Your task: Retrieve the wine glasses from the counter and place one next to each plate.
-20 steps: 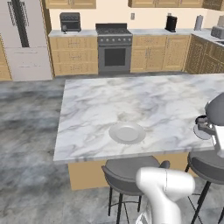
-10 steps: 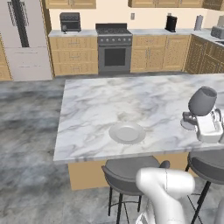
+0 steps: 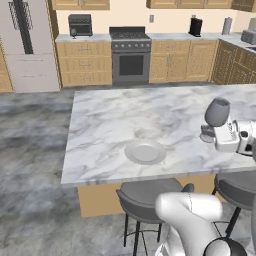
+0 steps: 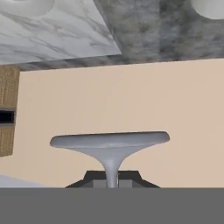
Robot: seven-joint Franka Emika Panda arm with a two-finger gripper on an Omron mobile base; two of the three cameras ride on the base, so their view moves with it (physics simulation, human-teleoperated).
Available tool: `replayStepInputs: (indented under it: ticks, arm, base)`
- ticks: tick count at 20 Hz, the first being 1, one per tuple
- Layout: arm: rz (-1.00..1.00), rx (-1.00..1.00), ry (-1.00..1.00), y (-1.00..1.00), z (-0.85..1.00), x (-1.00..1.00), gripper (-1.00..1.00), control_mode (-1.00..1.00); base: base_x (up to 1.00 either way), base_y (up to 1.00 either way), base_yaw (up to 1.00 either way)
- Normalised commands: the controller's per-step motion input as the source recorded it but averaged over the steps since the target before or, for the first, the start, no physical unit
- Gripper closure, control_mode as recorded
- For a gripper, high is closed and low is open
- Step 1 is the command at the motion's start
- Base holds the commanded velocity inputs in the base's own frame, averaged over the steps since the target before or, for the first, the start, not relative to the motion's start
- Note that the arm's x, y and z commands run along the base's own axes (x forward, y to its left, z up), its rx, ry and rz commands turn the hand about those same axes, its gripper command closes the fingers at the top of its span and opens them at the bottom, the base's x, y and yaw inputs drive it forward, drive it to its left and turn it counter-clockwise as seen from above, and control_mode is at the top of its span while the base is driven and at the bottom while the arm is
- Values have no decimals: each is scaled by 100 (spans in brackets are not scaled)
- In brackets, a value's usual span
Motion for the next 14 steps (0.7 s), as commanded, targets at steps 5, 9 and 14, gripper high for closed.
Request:
replayStepInputs:
  ticks: [5,9,14]
  arm:
    - [4,0,1,-27,-44,59,100,-100]
    - [6,-1,-4,-16,-37,40,100,-100]
    - [6,-4,-6,-3,-31,27,100,-100]
  base:
    - [0,0,0]
    - [0,0,0]
    - [0,0,0]
